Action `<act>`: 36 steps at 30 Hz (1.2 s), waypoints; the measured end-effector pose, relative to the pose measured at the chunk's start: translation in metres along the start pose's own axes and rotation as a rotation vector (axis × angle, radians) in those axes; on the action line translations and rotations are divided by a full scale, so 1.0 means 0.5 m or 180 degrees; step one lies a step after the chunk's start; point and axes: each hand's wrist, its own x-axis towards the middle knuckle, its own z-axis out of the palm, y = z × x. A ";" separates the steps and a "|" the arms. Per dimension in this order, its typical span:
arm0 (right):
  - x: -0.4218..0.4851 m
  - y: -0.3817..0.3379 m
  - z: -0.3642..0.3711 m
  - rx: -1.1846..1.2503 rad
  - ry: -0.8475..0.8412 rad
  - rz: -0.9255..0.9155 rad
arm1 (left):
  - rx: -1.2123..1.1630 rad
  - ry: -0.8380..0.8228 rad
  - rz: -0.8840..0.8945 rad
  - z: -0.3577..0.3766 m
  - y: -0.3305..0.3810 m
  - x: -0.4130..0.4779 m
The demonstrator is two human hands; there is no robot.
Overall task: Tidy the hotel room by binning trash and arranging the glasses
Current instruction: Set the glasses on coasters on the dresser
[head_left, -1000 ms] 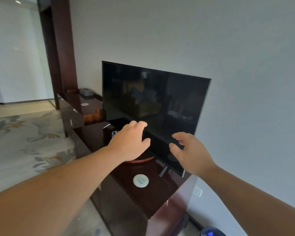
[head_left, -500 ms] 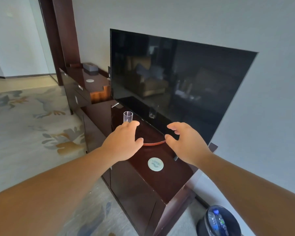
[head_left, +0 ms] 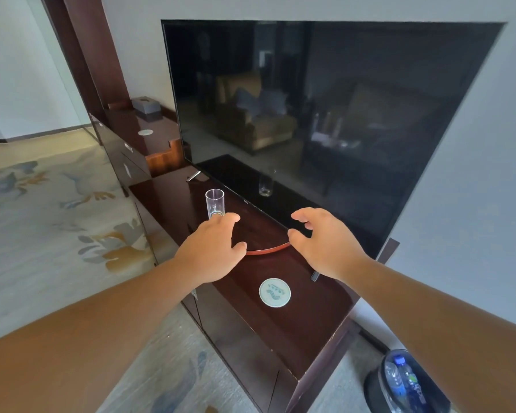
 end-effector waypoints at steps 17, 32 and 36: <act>0.170 -0.045 0.102 -0.0227 0.0365 0.0963 | -0.0349 -0.0661 0.1037 0.055 -0.119 0.284; 0.149 0.025 0.238 -0.0318 0.0234 0.1905 | -0.0388 -0.1305 0.1422 0.172 -0.164 0.337; 0.143 0.069 0.282 -0.0224 0.0119 0.2044 | -0.0304 -0.1510 0.1424 0.230 -0.161 0.323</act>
